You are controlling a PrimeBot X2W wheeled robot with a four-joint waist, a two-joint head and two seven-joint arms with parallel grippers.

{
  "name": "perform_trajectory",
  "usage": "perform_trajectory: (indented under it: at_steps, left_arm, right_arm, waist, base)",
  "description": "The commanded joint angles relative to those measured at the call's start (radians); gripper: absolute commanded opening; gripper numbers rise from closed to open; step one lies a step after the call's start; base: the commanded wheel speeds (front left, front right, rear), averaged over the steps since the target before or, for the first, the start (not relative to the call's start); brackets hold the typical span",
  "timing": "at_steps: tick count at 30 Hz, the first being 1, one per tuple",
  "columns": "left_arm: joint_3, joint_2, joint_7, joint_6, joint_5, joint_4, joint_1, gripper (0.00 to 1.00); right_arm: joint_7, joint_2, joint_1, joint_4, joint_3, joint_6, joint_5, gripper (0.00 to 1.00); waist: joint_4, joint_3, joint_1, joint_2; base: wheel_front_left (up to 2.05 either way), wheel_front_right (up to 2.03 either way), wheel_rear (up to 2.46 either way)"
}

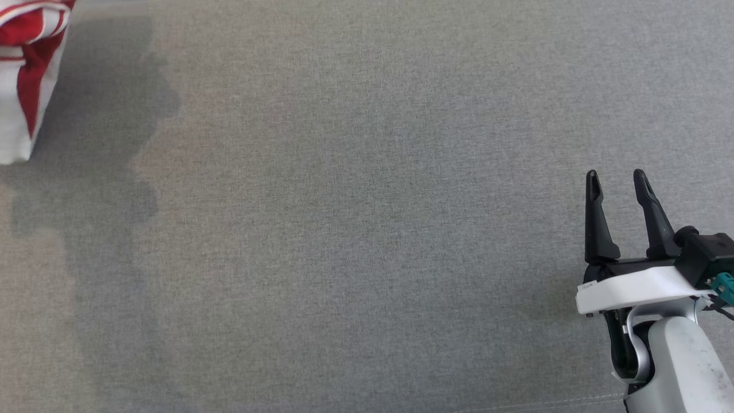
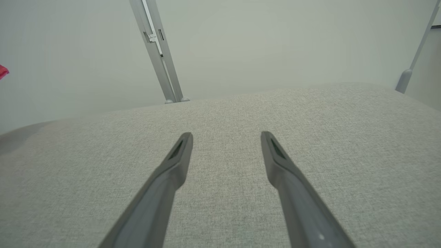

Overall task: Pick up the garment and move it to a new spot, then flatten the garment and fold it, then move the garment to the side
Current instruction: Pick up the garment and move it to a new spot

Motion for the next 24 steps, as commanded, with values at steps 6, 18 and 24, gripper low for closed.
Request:
perform_trajectory:
  at_steps: [6, 18, 24]
  left_arm:
    - [-0.081, -0.048, 0.053, -0.002, 0.003, -0.197, -0.060, 0.00]
    - [-0.217, -0.200, 0.159, 0.011, -0.035, -0.439, -0.037, 0.00]
    - [-0.274, -0.259, 0.158, 0.019, -0.047, -0.428, 0.071, 0.00]
  right_arm:
    - [-0.003, 0.019, 0.024, 0.014, 0.002, 0.000, 0.014, 1.00]
    - [-0.003, 0.039, 0.020, 0.027, 0.024, 0.000, 0.042, 1.00]
    - [-0.003, 0.041, 0.023, 0.030, 0.042, 0.000, 0.070, 1.00]
  waist:
    - [-0.045, -0.073, 0.0000, 0.0000]
    - [-0.188, -0.074, 0.0000, 0.0000]
    - [-0.241, -0.057, 0.0000, 0.0000]
  base:
    - [0.00, 0.00, 0.00]
    - [0.00, 0.00, 0.00]
    - [0.00, 0.00, 0.00]
